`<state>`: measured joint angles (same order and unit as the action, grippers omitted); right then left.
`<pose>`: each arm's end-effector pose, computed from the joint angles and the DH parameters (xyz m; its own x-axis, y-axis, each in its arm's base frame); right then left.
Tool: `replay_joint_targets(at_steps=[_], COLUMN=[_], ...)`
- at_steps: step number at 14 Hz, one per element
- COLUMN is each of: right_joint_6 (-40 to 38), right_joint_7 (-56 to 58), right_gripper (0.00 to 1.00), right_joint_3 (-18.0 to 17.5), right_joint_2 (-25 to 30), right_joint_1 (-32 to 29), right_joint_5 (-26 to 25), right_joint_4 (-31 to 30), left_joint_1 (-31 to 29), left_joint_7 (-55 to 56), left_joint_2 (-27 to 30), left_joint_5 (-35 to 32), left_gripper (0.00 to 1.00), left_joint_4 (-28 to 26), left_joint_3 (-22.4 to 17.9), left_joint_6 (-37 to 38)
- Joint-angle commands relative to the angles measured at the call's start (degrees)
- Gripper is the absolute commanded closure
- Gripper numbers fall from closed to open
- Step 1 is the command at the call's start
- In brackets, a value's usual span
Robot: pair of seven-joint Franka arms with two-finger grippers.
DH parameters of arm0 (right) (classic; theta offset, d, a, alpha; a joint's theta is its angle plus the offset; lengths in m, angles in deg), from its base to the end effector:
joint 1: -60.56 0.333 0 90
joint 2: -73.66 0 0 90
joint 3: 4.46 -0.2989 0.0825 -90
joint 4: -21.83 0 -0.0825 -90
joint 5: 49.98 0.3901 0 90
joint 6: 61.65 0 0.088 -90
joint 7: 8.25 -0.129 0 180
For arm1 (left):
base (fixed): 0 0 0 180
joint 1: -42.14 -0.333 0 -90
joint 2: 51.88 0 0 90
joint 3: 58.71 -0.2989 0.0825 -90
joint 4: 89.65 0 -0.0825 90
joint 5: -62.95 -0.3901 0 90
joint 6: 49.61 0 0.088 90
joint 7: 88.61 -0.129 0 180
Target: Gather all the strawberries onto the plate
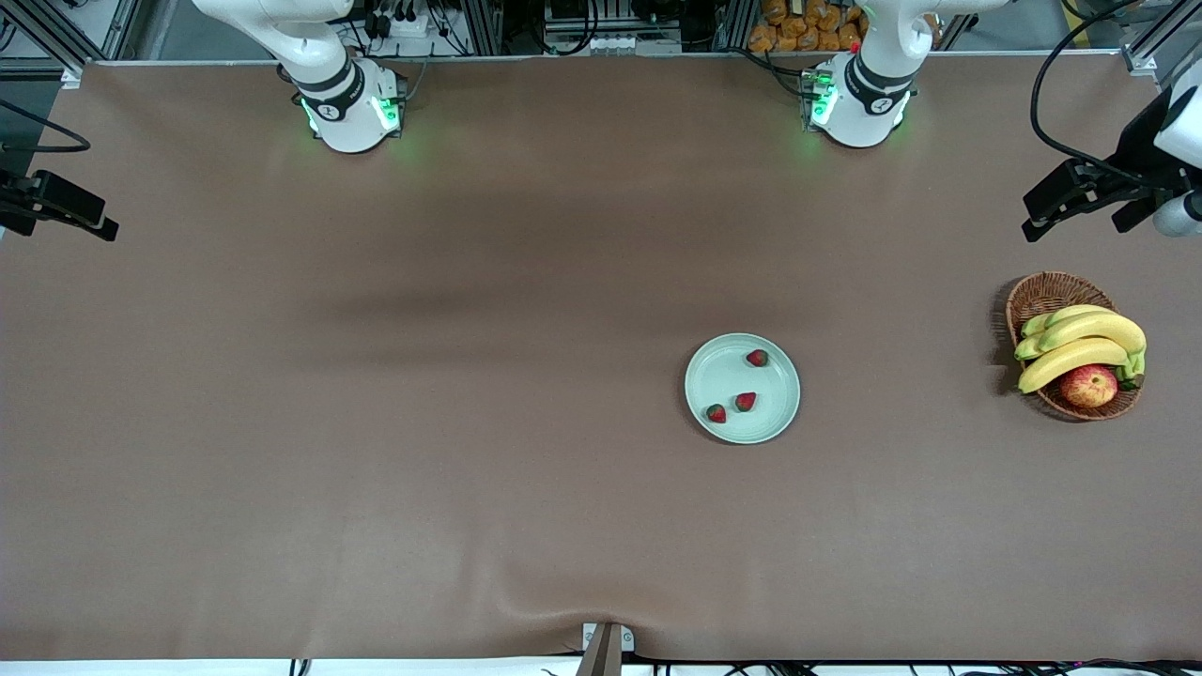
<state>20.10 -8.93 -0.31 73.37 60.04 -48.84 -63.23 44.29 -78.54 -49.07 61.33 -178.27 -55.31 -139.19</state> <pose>0.5443 -0.0416 0.6111 0.9939 -0.0903 -0.0630 -0.0916 -0.9956 -0.0187 0.5448 -0.0501 0.6234 0.9944 0.0790 0.0701 0.0806 -0.9966 -0.0191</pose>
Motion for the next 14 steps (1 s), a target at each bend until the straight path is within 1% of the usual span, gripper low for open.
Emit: replay_joint_targets(at_steps=[1,14], right_joint_6=[-0.2,-0.2], right_joint_7=[-1.1,-1.1], right_gripper=[0.00,0.00], right_joint_3=[0.2,0.2], right_joint_2=[0.4,0.4], right_joint_1=[0.4,0.7], right_joint_5=[-0.1,-0.1], right_joint_4=[0.2,0.2], left_joint_1=[0.7,0.7], left_joint_7=[-3.2,-3.0], left_joint_2=[0.8,0.6], left_joint_5=[0.5,0.6], left_gripper=[0.00,0.00], left_joint_4=[-0.7,-0.9], left_joint_3=[-0.8,-0.8], left_joint_6=[-0.3,0.5])
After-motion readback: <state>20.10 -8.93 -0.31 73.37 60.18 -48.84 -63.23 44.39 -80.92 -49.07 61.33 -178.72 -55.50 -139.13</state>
